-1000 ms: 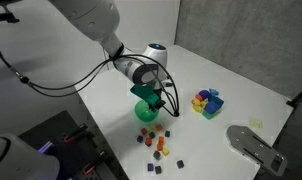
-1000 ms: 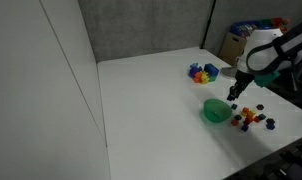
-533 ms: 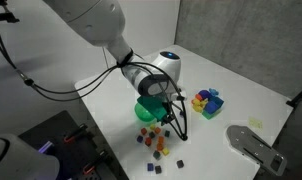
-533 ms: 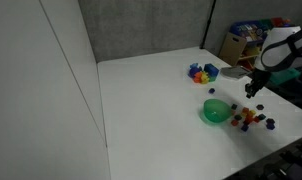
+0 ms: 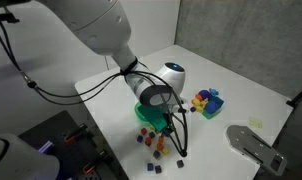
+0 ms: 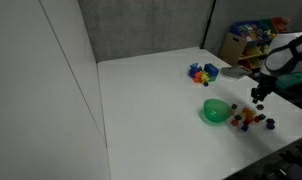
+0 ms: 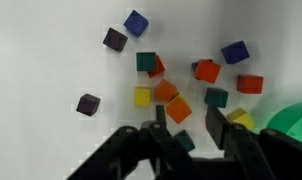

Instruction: Remove the blue block from the green bowl and put it on the table.

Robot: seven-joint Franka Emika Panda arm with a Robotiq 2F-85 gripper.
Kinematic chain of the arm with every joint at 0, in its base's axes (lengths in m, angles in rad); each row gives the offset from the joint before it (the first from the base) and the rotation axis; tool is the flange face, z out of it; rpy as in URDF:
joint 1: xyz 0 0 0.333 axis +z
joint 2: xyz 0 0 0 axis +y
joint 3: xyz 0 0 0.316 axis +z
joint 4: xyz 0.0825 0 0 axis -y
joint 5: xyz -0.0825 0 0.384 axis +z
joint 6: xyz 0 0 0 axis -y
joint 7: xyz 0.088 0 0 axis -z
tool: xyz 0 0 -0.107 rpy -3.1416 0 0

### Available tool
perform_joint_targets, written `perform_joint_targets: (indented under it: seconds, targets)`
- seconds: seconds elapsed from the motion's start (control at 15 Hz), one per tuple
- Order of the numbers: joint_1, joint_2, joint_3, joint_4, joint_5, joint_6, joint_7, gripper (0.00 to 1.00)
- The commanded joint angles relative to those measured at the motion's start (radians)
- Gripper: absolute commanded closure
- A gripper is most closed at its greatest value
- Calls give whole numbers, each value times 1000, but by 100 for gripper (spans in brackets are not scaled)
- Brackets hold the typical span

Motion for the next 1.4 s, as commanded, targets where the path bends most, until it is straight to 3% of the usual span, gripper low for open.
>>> perform_joint_targets:
  seconds: [0.0,0.2,0.27,0.73,0.93,1.33]
  targets:
    - [23,-90,-21,-59,-18,-37,37,23]
    - [59,-155,-41,-96,-52,-64,93,1]
    - [74,-187,-48,-113,-68,-79,119,0]
    - [136,-468,-38,-207,-190,-278,332,0]
    - [128,-614,-8,-229,-163,-385,313,0]
    - [134,-845,24,-215,-129,-541,149,0]
